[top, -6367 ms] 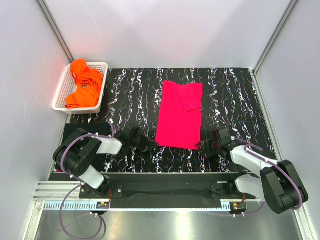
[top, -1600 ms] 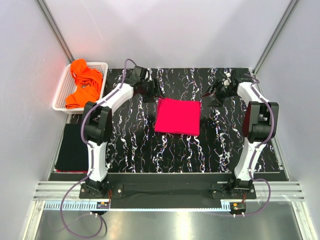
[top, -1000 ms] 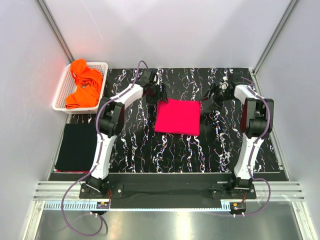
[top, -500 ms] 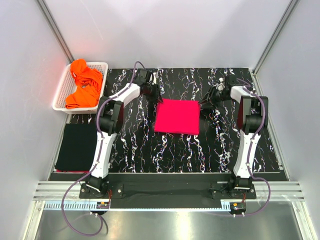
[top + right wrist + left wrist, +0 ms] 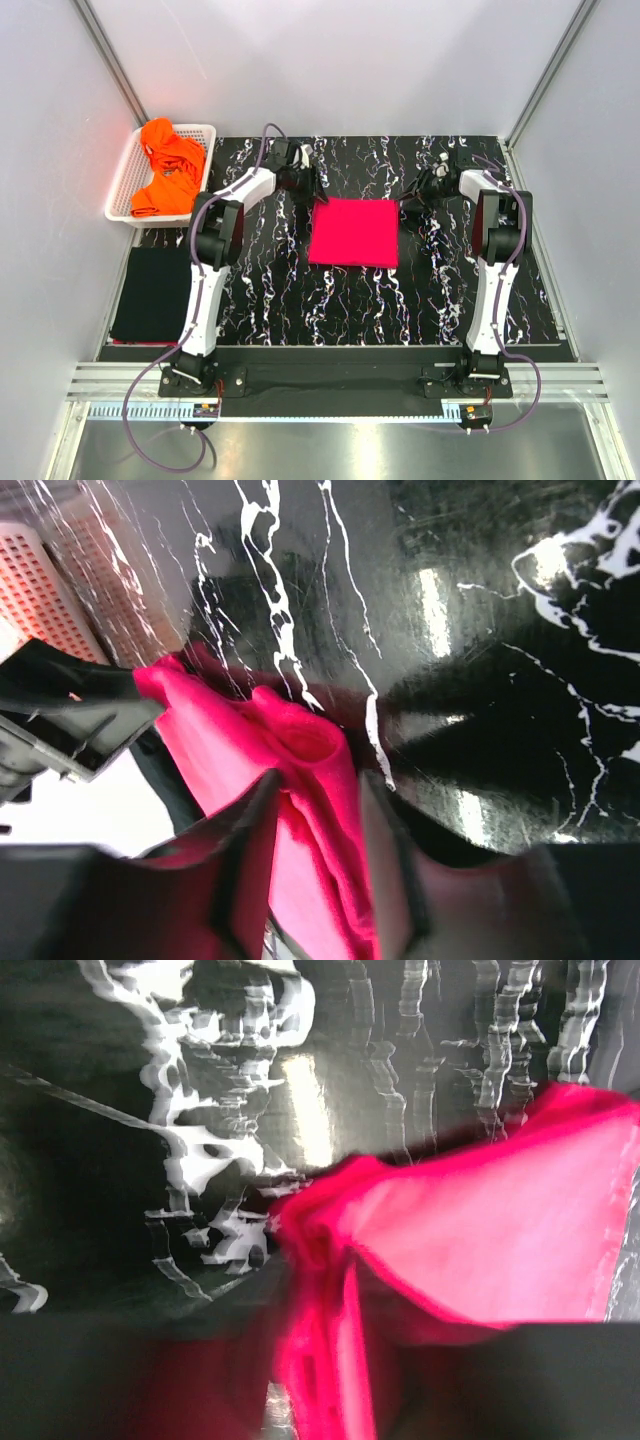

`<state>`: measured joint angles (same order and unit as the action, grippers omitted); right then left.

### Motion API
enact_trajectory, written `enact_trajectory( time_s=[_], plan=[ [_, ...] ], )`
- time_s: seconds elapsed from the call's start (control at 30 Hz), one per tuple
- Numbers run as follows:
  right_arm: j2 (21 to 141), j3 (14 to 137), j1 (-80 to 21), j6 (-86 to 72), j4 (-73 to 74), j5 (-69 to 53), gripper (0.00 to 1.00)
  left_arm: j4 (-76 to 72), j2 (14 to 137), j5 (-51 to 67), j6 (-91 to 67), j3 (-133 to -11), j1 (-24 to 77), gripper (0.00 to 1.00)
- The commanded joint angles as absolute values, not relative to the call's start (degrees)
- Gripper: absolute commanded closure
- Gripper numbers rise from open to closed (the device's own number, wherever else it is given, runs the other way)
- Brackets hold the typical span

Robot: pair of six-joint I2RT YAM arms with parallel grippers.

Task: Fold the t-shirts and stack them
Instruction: Fold the tshirt, then neatly place the folded tshirt to the corner

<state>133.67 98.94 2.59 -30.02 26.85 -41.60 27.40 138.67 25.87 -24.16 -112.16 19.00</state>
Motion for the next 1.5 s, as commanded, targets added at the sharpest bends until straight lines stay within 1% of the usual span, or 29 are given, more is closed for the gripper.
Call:
enact_trajectory(
  time_s=[0.0,0.07,0.1,0.17,0.27,0.4,0.43,0.47,0.5,0.57,0.63,0.67,0.7,0.77,0.83,0.87,0.93,0.97,1.0,1.1,1.23,1.27,1.33,1.37,1.47],
  plan=[
    [129.91,100.02,2.2,-33.04,26.98,-42.1,0.52,26.63,133.78,27.07,-23.73,-108.82,17.93,0.47],
    [126.58,98.62,2.2,-33.57,28.29,-41.57,0.51,26.02,132.89,27.42,-23.03,-107.23,18.02,0.39],
    [125.43,96.79,2.2,-34.01,28.65,-41.49,0.5,25.93,132.98,28.12,-22.68,-107.23,17.93,0.37],
    [121.92,94.23,2.2,-34.89,29.0,-41.92,0.5,26.1,133.33,28.56,-22.24,-107.23,17.84,0.36],
    [116.38,86.6,2.2,-34.63,29.18,-41.57,0.49,26.72,134.91,29.09,-22.59,-107.58,17.84,0.34],
    [109.62,80.34,1.59,-31.22,29.71,-41.84,0.5,26.72,135.97,30.5,-22.85,-106.35,17.93,0.34],
    [108.47,79.72,0.97,-29.55,30.32,-40.88,0.49,26.72,135.88,30.5,-22.76,-106.0,17.93,0.34],
    [107.33,79.54,0.36,-27.62,32.58,-39.39,0.37,26.72,135.44,30.24,-22.76,-105.56,17.93,0.34],
    [106.36,80.32,-2.61,-22.99,34.43,-35.55,0.29,26.72,133.79,28.32,-22.68,-104.95,17.84,0.34],
    [104.86,82.34,-5.17,-18.92,40.3,-31.75,0.19,26.81,131.32,25.85,-22.68,-102.58,17.76,0.32],
    [102.23,82.18,-9.55,-15.48,41.92,-26.82,0.15,26.72,126.23,21.2,-23.81,-99.68,17.14,0.06],
    [100.91,81.57,-11.15,-14.77,41.84,-25.07,0.13,26.81,124.47,20.49,-24.43,-98.62,16.7,0.01],
    [99.68,80.17,-12.9,-12.76,41.23,-21.39,0.08,26.81,120.8,20.48,-24.96,-96.87,16.35,0.01],
    [95.99,77.28,-19.23,-10.21,38.42,-15.94,0.0,26.72,117.0,19.87,-25.84,-95.11,15.73,0.01],
    [93.36,74.98,-23.88,-4.85,35.17,-9.43,0.0,26.89,111.46,19.69,-26.71,-92.57,15.38,0.01],
    [92.64,74.01,-28.6,-2.92,31.94,-6.45,0.0,27.42,109.71,19.51,-27.33,-91.77,15.12,0.01],
    [90.63,69.54,-34.25,6.99,27.53,1.38,0.01,27.69,104.7,19.34,-30.21,-88.27,13.9,0.01],
    [90.01,67.69,-36.97,10.34,22.12,4.97,0.0,27.69,103.02,19.42,-31.28,-86.94,13.36,0.01],
    [89.65,64.72,-41.87,16.98,20.06,7.62,0.0,27.69,99.88,19.25,-32.33,-84.23,12.84,0.01],
    [90.52,62.67,-48.31,26.41,16.18,8.69,0.0,27.95,95.03,20.21,-36.55,-80.87,10.9,0.01],
    [95.88,60.73,-54.04,32.86,9.68,16.33,0.1,28.74,90.54,21.09,-43.3,-74.63,8.27,0.01],
    [97.11,60.65,-54.84,34.0,7.84,17.65,0.17,28.74,89.48,21.09,-44.81,-73.49,7.91,0.01],
    [99.91,60.38,-56.94,35.68,5.55,21.16,0.2,28.74,86.93,21.44,-48.14,-70.33,7.21,0.01],
    [100.63,59.68,-57.48,35.94,2.06,21.96,0.21,28.65,86.14,21.53,-49.03,-69.44,7.21,0.01],
    [103.97,59.94,-58.36,37.0,-2.02,24.34,0.27,28.74,83.94,22.41,-49.92,-67.33,7.21,0.01]
  ],
)
